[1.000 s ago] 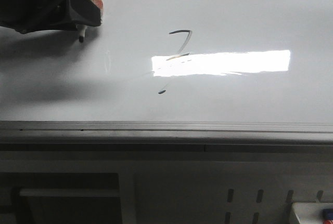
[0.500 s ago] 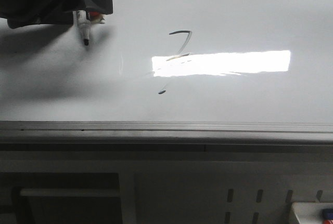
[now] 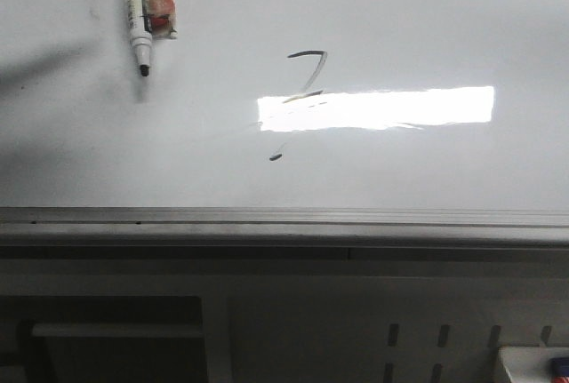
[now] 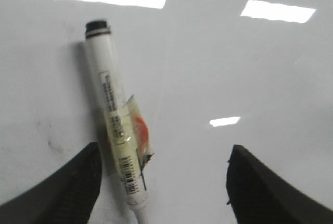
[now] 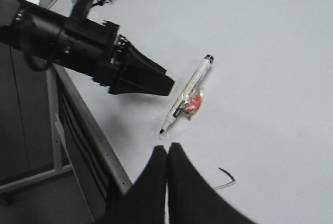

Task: Write number 3 on whiteboard

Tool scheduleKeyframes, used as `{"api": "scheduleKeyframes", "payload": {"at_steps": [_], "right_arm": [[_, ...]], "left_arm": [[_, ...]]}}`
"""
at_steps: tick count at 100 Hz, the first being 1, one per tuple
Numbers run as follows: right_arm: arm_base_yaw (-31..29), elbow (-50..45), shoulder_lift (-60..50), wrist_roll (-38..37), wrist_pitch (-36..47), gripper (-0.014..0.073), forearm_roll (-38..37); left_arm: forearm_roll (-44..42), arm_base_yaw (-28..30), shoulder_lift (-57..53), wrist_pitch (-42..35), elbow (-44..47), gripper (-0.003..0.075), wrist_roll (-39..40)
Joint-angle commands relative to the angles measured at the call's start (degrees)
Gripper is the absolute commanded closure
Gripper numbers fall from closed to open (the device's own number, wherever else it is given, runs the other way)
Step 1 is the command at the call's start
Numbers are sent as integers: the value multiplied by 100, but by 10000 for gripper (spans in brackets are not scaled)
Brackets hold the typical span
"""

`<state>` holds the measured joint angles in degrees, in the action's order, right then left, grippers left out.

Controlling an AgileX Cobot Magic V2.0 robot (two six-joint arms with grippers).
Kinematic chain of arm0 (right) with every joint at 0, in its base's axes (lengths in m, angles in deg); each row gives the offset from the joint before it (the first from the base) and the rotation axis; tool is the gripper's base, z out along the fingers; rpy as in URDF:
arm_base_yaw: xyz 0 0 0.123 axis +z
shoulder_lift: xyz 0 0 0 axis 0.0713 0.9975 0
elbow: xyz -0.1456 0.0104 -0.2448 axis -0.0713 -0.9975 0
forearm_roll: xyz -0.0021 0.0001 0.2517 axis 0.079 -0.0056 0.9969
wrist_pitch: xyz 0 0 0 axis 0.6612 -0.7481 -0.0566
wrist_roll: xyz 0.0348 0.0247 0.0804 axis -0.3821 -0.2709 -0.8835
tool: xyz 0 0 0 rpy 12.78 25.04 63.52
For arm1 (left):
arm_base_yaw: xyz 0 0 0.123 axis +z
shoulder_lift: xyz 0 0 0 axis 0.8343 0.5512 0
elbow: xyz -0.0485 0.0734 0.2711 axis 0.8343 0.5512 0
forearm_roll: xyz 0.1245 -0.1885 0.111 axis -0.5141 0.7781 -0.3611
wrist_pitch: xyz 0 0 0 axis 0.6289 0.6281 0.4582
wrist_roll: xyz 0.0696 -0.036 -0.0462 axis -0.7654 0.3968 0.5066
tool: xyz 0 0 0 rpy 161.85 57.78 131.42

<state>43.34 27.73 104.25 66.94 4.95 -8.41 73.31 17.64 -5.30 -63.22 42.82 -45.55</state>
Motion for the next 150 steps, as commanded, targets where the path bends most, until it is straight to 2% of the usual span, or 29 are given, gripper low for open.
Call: {"api": "scheduleKeyframes", "payload": {"at_steps": [1, 11, 21, 38, 63, 95, 137, 150], "right_arm": [[-29, 7, -171, 12, 680, 658, -99], [-29, -445, -537, 12, 1187, 658, -174], [-29, -1229, -1122, 12, 2041, 658, -174], [-29, -2431, -2195, 12, 3396, 658, -150], [-29, -2857, -3209, 12, 3440, 658, -150], [-29, -2857, -3270, 12, 3489, 658, -150], [-29, -2857, -3270, 12, 3489, 658, -150], [-29, -2857, -3270, 12, 3489, 658, -150]], "left_arm": [[-61, 2, -592, 65, -139, 329, -331], [-61, 2, -1360, 578, -87, 409, -676], [-304, 2, -2238, 1146, 74, 513, -766], [-1036, 2, -3549, 2268, 397, 741, -766], [-1199, 2, -4644, 2488, 868, 741, -755], [-1174, 2, -4737, 3002, 895, 741, -755], [-1113, 2, -4748, 2920, 991, 741, -755], [-1580, 239, -4776, 2203, 1318, 741, -755]]}}
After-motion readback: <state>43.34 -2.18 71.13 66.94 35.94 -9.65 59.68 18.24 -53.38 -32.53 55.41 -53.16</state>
